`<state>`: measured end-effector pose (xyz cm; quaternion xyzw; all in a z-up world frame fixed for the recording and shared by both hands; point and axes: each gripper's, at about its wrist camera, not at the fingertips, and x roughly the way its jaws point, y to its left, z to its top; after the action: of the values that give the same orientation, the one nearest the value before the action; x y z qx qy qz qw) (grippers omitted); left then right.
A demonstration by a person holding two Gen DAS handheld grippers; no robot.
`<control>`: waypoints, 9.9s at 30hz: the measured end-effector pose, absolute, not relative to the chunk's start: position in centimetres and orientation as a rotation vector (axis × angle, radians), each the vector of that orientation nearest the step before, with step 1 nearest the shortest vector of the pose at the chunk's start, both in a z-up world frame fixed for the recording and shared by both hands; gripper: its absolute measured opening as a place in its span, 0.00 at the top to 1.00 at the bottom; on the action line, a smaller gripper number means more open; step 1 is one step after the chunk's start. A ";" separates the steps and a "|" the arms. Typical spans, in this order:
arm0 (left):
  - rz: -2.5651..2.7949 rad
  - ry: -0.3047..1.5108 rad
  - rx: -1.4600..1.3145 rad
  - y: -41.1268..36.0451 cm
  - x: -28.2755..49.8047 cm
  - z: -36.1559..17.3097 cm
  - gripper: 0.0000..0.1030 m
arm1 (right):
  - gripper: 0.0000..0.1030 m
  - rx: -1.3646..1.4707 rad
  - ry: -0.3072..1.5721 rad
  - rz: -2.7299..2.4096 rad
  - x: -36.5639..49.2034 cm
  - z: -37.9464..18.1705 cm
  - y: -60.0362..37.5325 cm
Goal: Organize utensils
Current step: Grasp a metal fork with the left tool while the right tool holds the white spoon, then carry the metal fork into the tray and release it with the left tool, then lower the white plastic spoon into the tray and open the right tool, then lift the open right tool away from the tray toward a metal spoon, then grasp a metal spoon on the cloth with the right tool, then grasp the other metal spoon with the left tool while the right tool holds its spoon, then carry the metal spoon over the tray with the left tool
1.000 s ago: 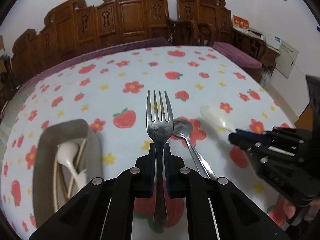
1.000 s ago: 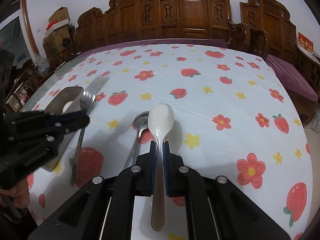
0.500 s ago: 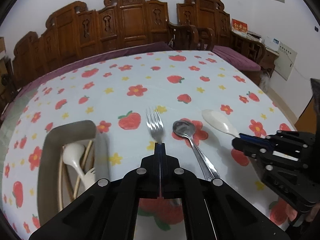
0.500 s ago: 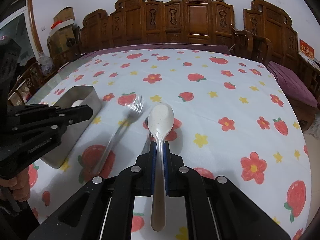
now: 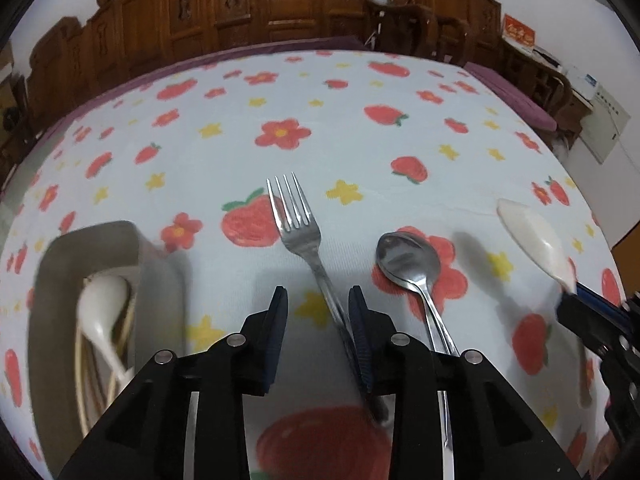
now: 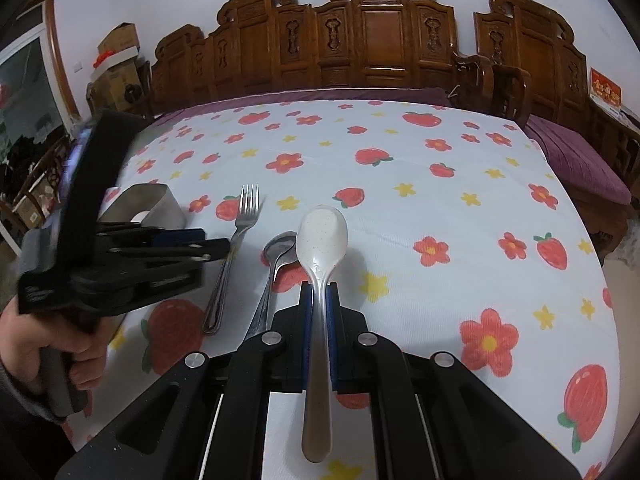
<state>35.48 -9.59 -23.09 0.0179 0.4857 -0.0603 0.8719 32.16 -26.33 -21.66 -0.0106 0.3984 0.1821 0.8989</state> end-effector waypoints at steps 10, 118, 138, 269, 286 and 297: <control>-0.127 1.010 0.091 -11.1 35.7 -24.1 0.91 | 0.92 -0.024 0.827 0.389 32.3 -21.5 -26.2; 0.093 0.776 -0.069 16.8 26.7 -13.3 0.15 | 0.92 -0.101 0.867 0.541 30.3 -20.9 -0.3; 0.095 0.789 -0.054 16.7 26.7 -13.9 0.15 | 0.89 0.095 0.996 0.592 32.8 -23.3 1.5; -0.271 0.892 0.110 -12.5 29.2 -18.9 0.95 | 0.98 0.006 0.812 0.383 33.2 -20.6 -27.6; -0.239 0.790 0.097 -7.2 25.4 -14.0 0.95 | 0.98 -0.044 0.751 0.484 30.0 -18.0 -21.9; -0.176 0.786 0.083 -1.6 25.4 -13.6 0.95 | 0.98 -0.095 0.736 0.548 28.2 -17.5 -18.7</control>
<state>25.37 -1.60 -13.64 0.0406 0.3825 -0.0857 0.9191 28.21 -18.68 -17.45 -0.0456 0.3551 0.2646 0.8954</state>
